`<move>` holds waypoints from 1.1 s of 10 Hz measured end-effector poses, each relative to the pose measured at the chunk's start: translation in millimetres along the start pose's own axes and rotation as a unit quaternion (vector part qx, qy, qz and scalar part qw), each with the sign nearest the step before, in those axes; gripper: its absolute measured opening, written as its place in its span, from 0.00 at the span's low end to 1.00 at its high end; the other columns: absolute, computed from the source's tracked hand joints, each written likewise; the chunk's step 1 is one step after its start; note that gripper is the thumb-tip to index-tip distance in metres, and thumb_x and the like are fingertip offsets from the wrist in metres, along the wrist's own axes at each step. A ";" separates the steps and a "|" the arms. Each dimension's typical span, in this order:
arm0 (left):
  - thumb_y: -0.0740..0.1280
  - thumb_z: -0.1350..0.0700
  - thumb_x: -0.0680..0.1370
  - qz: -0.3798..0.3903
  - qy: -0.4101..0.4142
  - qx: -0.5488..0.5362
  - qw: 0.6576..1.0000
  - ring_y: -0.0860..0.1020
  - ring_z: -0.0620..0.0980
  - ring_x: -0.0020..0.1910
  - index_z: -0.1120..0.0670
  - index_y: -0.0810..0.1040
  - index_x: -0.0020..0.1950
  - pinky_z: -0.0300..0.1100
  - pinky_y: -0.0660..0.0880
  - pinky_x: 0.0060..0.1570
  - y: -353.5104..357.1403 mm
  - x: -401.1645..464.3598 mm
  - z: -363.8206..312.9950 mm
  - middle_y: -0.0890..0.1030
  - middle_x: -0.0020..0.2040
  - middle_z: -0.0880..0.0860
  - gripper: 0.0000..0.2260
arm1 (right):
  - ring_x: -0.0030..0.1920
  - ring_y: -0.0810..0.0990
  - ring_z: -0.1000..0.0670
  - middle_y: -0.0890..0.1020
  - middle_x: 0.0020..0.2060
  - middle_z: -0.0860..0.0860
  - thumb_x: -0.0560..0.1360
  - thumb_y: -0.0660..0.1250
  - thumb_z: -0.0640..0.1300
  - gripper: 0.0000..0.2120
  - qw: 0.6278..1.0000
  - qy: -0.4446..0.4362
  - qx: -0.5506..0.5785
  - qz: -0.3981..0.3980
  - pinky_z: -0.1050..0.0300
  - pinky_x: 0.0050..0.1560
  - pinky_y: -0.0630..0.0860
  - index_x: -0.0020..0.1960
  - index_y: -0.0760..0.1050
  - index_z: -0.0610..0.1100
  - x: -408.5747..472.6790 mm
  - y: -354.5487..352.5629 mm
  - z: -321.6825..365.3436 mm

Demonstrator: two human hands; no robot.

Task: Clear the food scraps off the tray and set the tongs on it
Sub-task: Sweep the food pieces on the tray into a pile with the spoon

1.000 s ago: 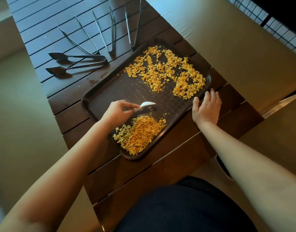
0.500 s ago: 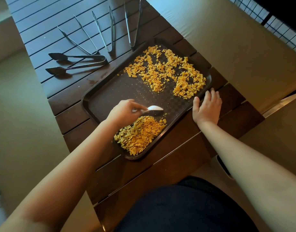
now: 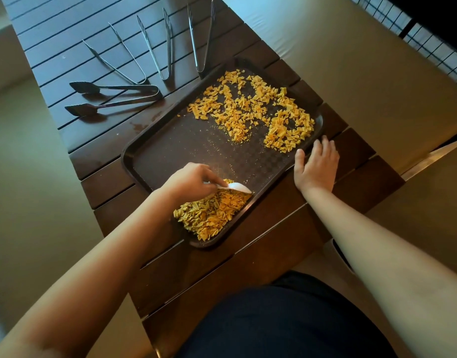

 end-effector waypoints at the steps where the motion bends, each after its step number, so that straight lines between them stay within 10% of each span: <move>1: 0.64 0.58 0.77 -0.059 -0.017 -0.066 0.996 0.74 0.42 0.41 0.45 0.81 0.53 0.37 0.72 0.40 -1.6 4.2 -2.3 0.76 0.45 0.45 0.11 | 0.75 0.55 0.42 0.61 0.73 0.41 0.76 0.45 0.59 0.34 1.000 0.000 0.001 0.003 0.47 0.73 0.50 0.72 0.62 0.36 -0.4 -0.2 0.1; 4: 0.62 0.57 0.78 -0.051 -0.037 -0.008 0.998 0.73 0.43 0.29 0.44 0.80 0.57 0.36 0.69 0.28 8.1 3.2 -8.7 0.82 0.46 0.47 0.13 | 0.76 0.52 0.44 0.59 0.75 0.42 0.76 0.46 0.60 0.35 0.999 0.003 0.033 0.017 0.49 0.74 0.47 0.73 0.60 0.37 -0.5 0.0 -2.4; 6: 0.59 0.57 0.80 -0.093 0.006 0.050 0.994 0.77 0.48 0.44 0.41 0.72 0.66 0.41 0.76 0.42 -5.5 4.2 -18.4 0.78 0.55 0.50 0.17 | 0.73 0.58 0.43 0.63 0.73 0.41 0.79 0.58 0.54 0.31 0.996 0.017 0.088 -0.001 0.48 0.72 0.57 0.75 0.56 0.39 4.7 -6.7 -5.4; 9: 0.54 0.59 0.82 -0.090 0.017 0.064 0.994 0.75 0.52 0.52 0.40 0.59 0.73 0.48 0.77 0.50 -25.3 71.1 -49.6 0.73 0.61 0.55 0.23 | 0.76 0.51 0.45 0.57 0.75 0.43 0.76 0.46 0.59 0.35 0.999 -0.034 0.030 0.027 0.48 0.74 0.48 0.77 0.49 0.40 17.1 -6.5 -8.4; 11: 0.53 0.59 0.81 -0.098 -0.005 0.058 0.993 0.77 0.50 0.43 0.38 0.59 0.73 0.43 0.76 0.35 -27.7 121.3 -64.5 0.72 0.64 0.57 0.23 | 0.76 0.52 0.45 0.58 0.75 0.44 0.76 0.47 0.58 0.34 0.999 -0.026 0.031 0.021 0.48 0.74 0.49 0.77 0.50 0.41 18.8 -5.4 -8.0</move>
Point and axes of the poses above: each hand's wrist, its own x-axis towards the middle knuckle, its own y-axis out of the palm, z = x × y, the point moved 2 cm from there along x, towards the middle knuckle
